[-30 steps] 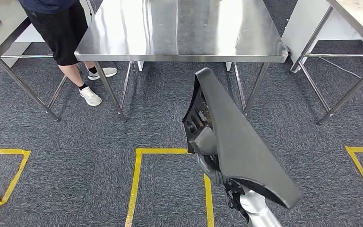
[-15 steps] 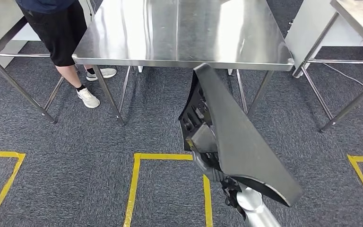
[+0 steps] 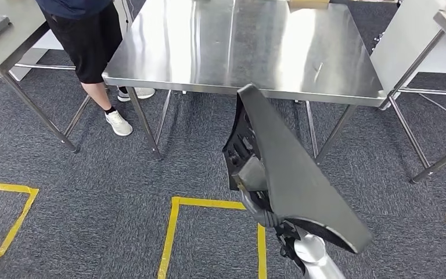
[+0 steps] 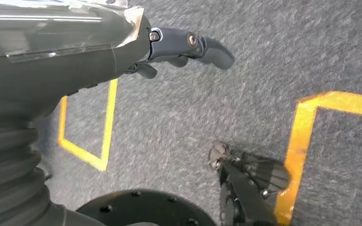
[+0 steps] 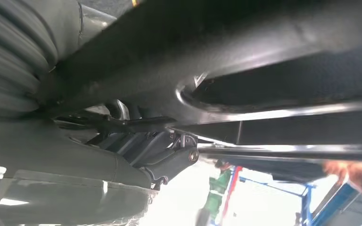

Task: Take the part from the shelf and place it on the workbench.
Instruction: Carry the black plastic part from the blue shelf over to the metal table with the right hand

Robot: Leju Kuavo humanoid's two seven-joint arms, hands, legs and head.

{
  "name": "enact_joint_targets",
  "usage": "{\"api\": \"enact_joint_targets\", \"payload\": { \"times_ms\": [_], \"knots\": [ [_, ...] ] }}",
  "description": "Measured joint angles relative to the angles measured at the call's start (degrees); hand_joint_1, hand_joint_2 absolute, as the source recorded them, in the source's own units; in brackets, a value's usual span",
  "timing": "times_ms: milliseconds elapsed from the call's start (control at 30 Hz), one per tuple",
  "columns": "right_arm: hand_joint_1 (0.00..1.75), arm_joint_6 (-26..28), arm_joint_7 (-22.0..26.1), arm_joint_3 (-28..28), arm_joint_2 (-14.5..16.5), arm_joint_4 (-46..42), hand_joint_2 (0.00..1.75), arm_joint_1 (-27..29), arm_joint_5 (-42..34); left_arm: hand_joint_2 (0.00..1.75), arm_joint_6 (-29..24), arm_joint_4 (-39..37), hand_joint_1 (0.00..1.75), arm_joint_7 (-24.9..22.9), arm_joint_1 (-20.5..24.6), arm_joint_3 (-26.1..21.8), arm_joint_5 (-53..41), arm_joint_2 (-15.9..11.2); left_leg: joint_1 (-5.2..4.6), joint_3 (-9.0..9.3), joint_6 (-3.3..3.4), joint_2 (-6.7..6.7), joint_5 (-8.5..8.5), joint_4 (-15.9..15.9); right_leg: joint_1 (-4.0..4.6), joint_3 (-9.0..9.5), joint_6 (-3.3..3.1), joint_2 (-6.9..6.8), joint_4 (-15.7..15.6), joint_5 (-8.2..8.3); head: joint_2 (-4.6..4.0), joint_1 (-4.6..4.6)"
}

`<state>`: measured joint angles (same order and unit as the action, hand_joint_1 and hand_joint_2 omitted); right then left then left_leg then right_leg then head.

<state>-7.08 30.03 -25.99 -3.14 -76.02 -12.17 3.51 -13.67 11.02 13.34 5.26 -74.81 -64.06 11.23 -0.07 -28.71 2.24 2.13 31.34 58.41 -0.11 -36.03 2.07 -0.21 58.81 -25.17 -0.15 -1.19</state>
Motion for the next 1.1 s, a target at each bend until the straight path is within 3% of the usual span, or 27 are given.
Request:
{"api": "enact_joint_targets", "payload": {
  "times_ms": [67, 100, 200, 267, 300, 367, 433, 467, 567, 633, 700, 767, 800, 833, 900, 933, 967, 1000, 1100],
  "knots": [
    [1.75, 0.01, 0.04, 0.14, 0.1, -0.05, 1.75, -0.04, -0.03, 1.75, -0.01, 0.0, 0.0, 0.02, -0.02, 0.01, 0.01, 0.05, 0.03, -0.4, -0.48, -0.37, -0.14, 1.57, -0.52, 1.27, -0.86, 0.15, -0.63, -0.08, 0.0, 0.07],
    [1.75, 0.01, 0.06, 0.2, 0.17, -0.07, 1.75, -0.1, -0.03, 1.75, -0.01, 0.0, 0.0, 0.03, 0.01, 0.02, 0.01, 0.05, 0.1, -1.5, -0.75, -0.7, -0.07, 3.63, -0.78, 2.11, -1.28, 0.17, -0.83, -0.33, 0.0, 0.17],
    [1.75, 0.01, 0.09, 0.27, 0.27, -0.07, 1.75, -0.05, -0.02, 1.75, -0.01, 0.0, 0.0, 0.05, 0.06, 0.03, 0.0, -0.01, 0.61, -8.36, -1.86, -1.53, 3.14, 13.56, -0.96, 3.85, -2.22, 0.13, -1.09, -1.72, 0.0, 0.45],
    [1.75, 0.02, 0.09, 0.27, 0.28, -0.06, 1.75, 0.13, -0.01, 1.75, -0.02, 0.0, 0.0, 0.05, -0.04, 0.02, 0.01, -0.12, 0.99, -11.98, -2.43, -1.76, 4.59, 16.06, -1.08, 5.05, -2.06, 0.2, -1.08, -2.8, 0.0, 0.49],
    [1.75, 0.02, 0.09, 0.28, 0.28, -0.06, 1.75, 0.19, -0.01, 1.75, -0.02, 0.0, 0.0, 0.05, -0.08, 0.02, 0.02, -0.17, 1.14, -12.39, -2.6, -1.86, 3.45, 14.55, -1.23, 5.85, -1.85, 0.25, -1.08, -3.41, 0.0, 0.48],
    [1.75, 0.01, 0.09, 0.29, 0.29, -0.06, 1.75, 0.23, -0.02, 1.75, -0.01, -0.01, 0.0, 0.04, -0.13, 0.02, 0.02, -0.26, 1.38, -11.09, -2.74, -2.15, -2.38, 7.63, -1.5, 7.55, -1.25, 0.28, -1.1, -4.79, 0.0, 0.55],
    [1.75, 0.01, 0.12, 0.3, 0.32, -0.04, 1.75, 0.18, 0.02, 1.75, 0.01, -0.01, 0.0, 0.04, -0.16, 0.03, 0.02, -0.31, 1.22, -9.69, -2.37, -2.52, -6.39, 2.48, -1.41, 8.6, -0.39, 0.24, -1.22, -6.13, 0.0, 0.76],
    [1.75, 0.01, 0.15, 0.32, 0.33, -0.03, 1.75, 0.13, 0.05, 1.75, 0.02, -0.01, 0.0, 0.02, -0.17, 0.03, 0.02, -0.34, 1.06, -9.4, -1.96, -2.62, -7.05, 1.51, -1.3, 9.11, 0.15, 0.22, -1.28, -6.49, 0.0, 0.87],
    [1.75, 0.02, 0.29, 0.4, 0.4, -0.08, 1.75, -0.09, 0.14, 1.75, 0.0, -0.02, 0.0, -0.13, -0.09, 0.03, -0.01, -0.29, 0.79, -8.1, -0.41, -2.43, -6.6, 0.98, -1.05, 10.06, 1.59, 0.15, -1.1, -6.73, 0.0, 0.86],
    [1.75, 0.02, 0.36, 0.43, 0.42, -0.11, 1.75, -0.28, 0.14, 1.75, -0.03, -0.01, 0.0, -0.23, -0.02, 0.04, -0.05, -0.24, 0.83, -6.83, 0.36, -2.17, -6.25, 0.44, -1.12, 7.43, 1.62, 0.13, 3.3, -7.34, 0.0, 0.65],
    [1.75, 0.02, 0.4, 0.42, 0.38, -0.1, 1.75, -0.3, 0.14, 1.75, -0.05, -0.01, 0.0, -0.28, 0.02, 0.04, -0.09, -0.23, 0.73, -5.78, 0.86, -1.93, -5.4, 0.21, -1.03, 2.01, 1.03, 0.17, 11.25, -9.32, 0.0, 0.54],
    [1.75, 0.02, 0.39, 0.43, 0.27, -0.06, 1.75, -0.13, 0.14, 1.75, -0.04, -0.01, 0.0, -0.32, 0.0, 0.04, -0.09, -0.22, 0.51, -4.46, 1.12, -1.55, -4.22, 0.17, -0.78, -2.51, 0.57, 0.19, 15.57, -11.63, 0.0, 0.55],
    [1.75, 0.02, 0.39, 0.44, 0.22, -0.04, 1.75, -0.07, 0.14, 1.75, -0.04, -0.01, 0.0, -0.34, -0.03, 0.04, -0.09, -0.22, 0.37, -3.58, 1.18, -1.33, -3.54, 0.17, -0.65, -3.45, 0.64, 0.19, 14.81, -11.6, 0.0, 0.54],
    [1.75, 0.02, 0.39, 0.44, 0.19, -0.02, 1.75, -0.04, 0.14, 1.75, -0.04, -0.02, 0.0, -0.35, -0.04, 0.04, -0.09, -0.23, 0.24, -2.61, 1.21, -1.15, -2.83, 0.16, -0.54, -3.51, 0.97, 0.19, 12.27, -10.28, 0.0, 0.54],
    [1.75, 0.02, 0.39, 0.44, 0.14, 0.02, 1.75, -0.02, 0.14, 1.75, -0.04, -0.03, 0.0, -0.38, -0.02, 0.04, -0.09, -0.2, -0.01, -0.81, 1.11, -0.93, -1.35, 0.18, -0.21, -2.53, 1.71, 0.16, 4.98, -4.47, 0.0, 0.55],
    [1.75, 0.02, 0.38, 0.43, 0.13, 0.05, 1.75, -0.02, 0.16, 1.75, -0.04, -0.04, 0.0, -0.39, 0.0, 0.04, -0.09, -0.17, -0.12, -0.19, 0.92, -0.83, -0.66, 0.14, 0.02, -1.96, 1.59, 0.08, 2.34, -1.98, 0.0, 0.54],
    [1.75, 0.02, 0.36, 0.44, 0.11, 0.09, 1.75, -0.01, 0.17, 1.75, -0.04, -0.05, 0.0, -0.43, 0.02, 0.04, -0.08, -0.15, -0.22, 0.39, 0.65, -0.77, -0.12, 0.07, 0.31, -1.44, 1.1, 0.05, 0.74, -0.14, 0.0, 0.56],
    [1.75, 0.02, 0.35, 0.45, 0.1, 0.12, 1.75, -0.03, 0.17, 1.75, -0.04, -0.07, 0.0, -0.45, 0.02, 0.04, -0.08, -0.12, -0.32, 0.95, 0.37, -0.73, 0.2, 0.16, 0.42, -1.13, 0.38, 0.07, 0.15, 0.61, 0.0, 0.55],
    [1.75, 0.03, 0.36, 0.5, 0.25, 0.11, 1.75, -0.3, 0.14, 1.75, -0.06, -0.07, 0.0, -0.49, 0.14, 0.04, -0.07, -0.11, -0.36, 1.13, -0.37, -1.01, 0.51, 2.31, -0.18, 1.2, -1.41, 0.35, -0.57, 0.56, 0.0, 0.49]
  ]
}}
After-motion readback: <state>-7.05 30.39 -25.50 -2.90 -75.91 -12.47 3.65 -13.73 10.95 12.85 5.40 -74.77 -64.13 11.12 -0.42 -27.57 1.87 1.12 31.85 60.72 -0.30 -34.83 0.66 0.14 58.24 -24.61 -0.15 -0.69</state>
